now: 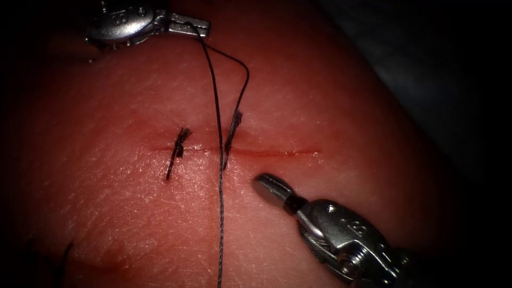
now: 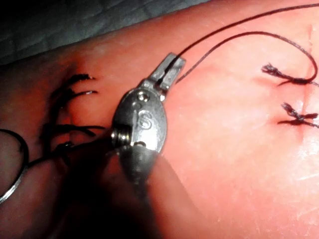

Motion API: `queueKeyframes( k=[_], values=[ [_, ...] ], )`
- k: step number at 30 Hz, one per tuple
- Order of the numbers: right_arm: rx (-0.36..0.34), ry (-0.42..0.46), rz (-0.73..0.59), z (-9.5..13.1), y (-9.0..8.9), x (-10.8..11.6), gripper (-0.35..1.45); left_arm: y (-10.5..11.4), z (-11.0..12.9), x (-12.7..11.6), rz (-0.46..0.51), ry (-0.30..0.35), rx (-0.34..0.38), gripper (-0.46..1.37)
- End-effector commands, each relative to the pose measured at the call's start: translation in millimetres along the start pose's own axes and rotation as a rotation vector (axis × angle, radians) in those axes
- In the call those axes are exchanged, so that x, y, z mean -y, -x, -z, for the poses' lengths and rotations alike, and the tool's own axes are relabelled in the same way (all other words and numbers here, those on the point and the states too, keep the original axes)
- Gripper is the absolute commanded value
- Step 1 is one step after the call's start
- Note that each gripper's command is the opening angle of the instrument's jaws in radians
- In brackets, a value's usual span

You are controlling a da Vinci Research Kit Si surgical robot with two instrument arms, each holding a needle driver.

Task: Wound Closure
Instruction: Wrap the suture once counter-clockwise around the right gripper

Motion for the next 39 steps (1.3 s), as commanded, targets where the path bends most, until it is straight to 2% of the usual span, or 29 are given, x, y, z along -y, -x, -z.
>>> queueKeyframes(
  k=[1, 14, 22, 30, 39],
  values=[
    [0.004, 0.008, 0.011, -0.2, -0.4, -0.2, -0.35, -0.4, 0.1, -0.5, 0.002, 0.015, -0.008, -0.35],
    [0.033, 0.047, 0.079, -3.6, -4.3, -3.4, -0.35, -7.7, 0.0, -5.8, -0.008, 0.049, -0.057, -0.35],
    [0.039, 0.034, 0.092, -6.8, -5.2, -4.4, -0.35, -11.2, -0.8, -7.6, -0.03, 0.064, -0.08, -0.35],
    [0.018, -0.075, 0.104, -9.7, -4.8, -2.8, -0.35, -11.5, -0.8, -7.4, -0.035, 0.071, -0.088, -0.35],
    [0.004, -0.139, 0.115, -10.4, -4.6, -1.5, -0.35, -9.8, -0.8, -6.3, -0.049, 0.07, -0.086, -0.35]
  ],
)
